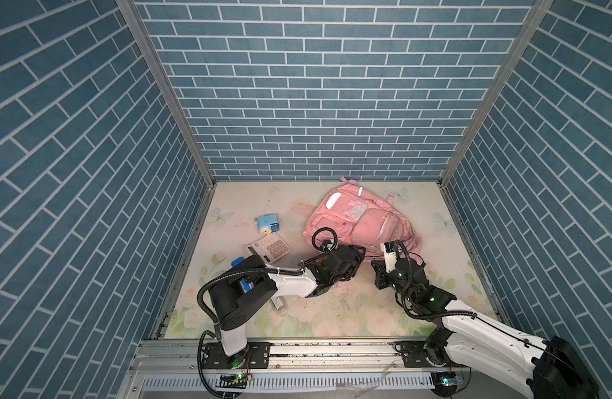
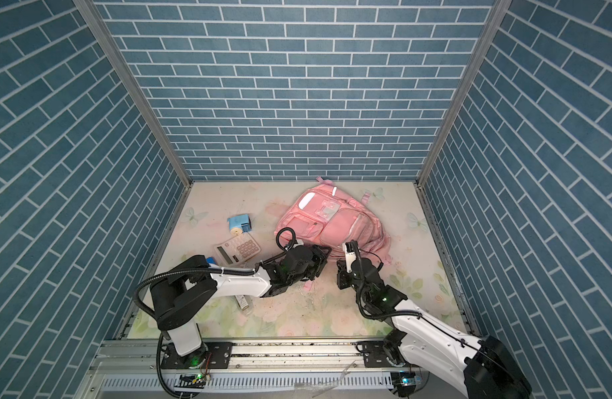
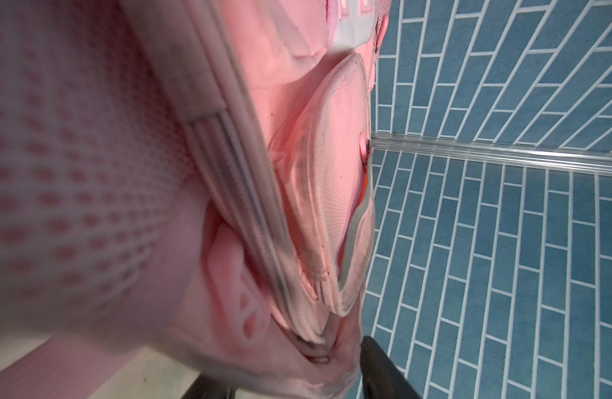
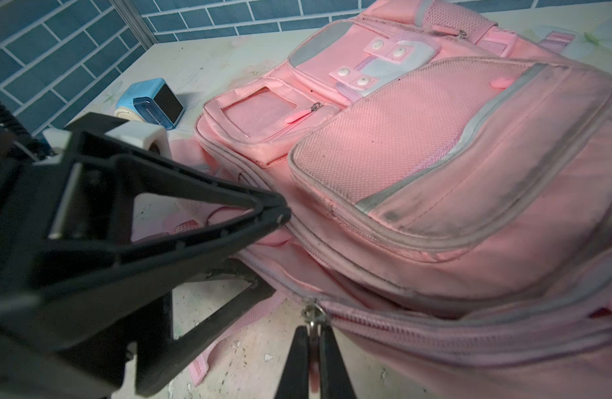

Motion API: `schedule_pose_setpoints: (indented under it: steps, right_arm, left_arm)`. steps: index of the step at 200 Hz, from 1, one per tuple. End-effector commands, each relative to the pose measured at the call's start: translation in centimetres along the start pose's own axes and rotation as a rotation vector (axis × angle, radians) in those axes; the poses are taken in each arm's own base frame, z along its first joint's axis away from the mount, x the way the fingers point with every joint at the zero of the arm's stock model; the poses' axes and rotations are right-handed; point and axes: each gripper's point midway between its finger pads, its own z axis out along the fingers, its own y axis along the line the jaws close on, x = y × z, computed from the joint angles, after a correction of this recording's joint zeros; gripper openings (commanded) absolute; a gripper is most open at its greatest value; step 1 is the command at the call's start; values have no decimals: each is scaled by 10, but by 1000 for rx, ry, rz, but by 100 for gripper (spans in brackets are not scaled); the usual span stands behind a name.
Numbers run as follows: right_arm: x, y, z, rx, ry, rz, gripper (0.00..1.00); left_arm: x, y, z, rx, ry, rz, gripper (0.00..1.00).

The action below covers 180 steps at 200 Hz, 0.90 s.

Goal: Pack books, pencil case, and school supplies into a backpack
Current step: Zip the student bag at the top-center of the table.

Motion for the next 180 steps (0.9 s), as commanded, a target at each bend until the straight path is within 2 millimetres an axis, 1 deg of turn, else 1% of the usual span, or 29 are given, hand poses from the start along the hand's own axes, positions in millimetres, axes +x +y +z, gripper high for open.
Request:
schedule_pose_setpoints:
  steps: [1,7,18,29,38,59,76,89,109,128,136,149,158,180]
  right_arm:
    - [-20,8,-5,-34,-72,3,0]
    - [-22,7,-5,-26,-74,4,0]
    - [-23,4,-6,-3,-75,10,0]
    - [-26,-1,-8,26,-80,16,0]
    - [-28,-5,-11,49,-85,18,0]
    - [-30,-23,-18,128,-83,49,0]
    - [-28,-46,-25,209,-83,104,0]
    - [-28,-63,-32,263,-95,140,0]
    - [-30,-84,-41,314,-110,183,0]
    - [-26,-105,-46,368,-94,240,0]
    - [-26,-110,-47,368,-96,261,0]
    - [-29,-112,-47,356,-103,271,0]
    - [-32,-109,-47,339,-103,251,0]
    - [-38,-87,-42,211,-94,198,0]
  left_arm:
    - [-7,-4,7,17,-17,14,46]
    - [-8,-2,8,21,-6,15,35]
    - [-9,0,7,20,8,22,19]
    - [-15,2,4,10,4,42,7]
    - [-21,2,0,3,-2,64,0]
    - [-33,-2,-8,6,16,124,0]
    - [-39,-4,-14,-1,49,182,0]
    - [-40,-1,-17,-8,96,215,0]
    - [-45,5,-23,-24,152,265,0]
    - [-52,7,-26,-49,189,334,0]
    - [-54,8,-27,-62,204,359,0]
    - [-57,5,-27,-66,225,389,0]
    - [-59,2,-26,-67,234,411,0]
    - [-63,-9,-20,-86,257,494,0]
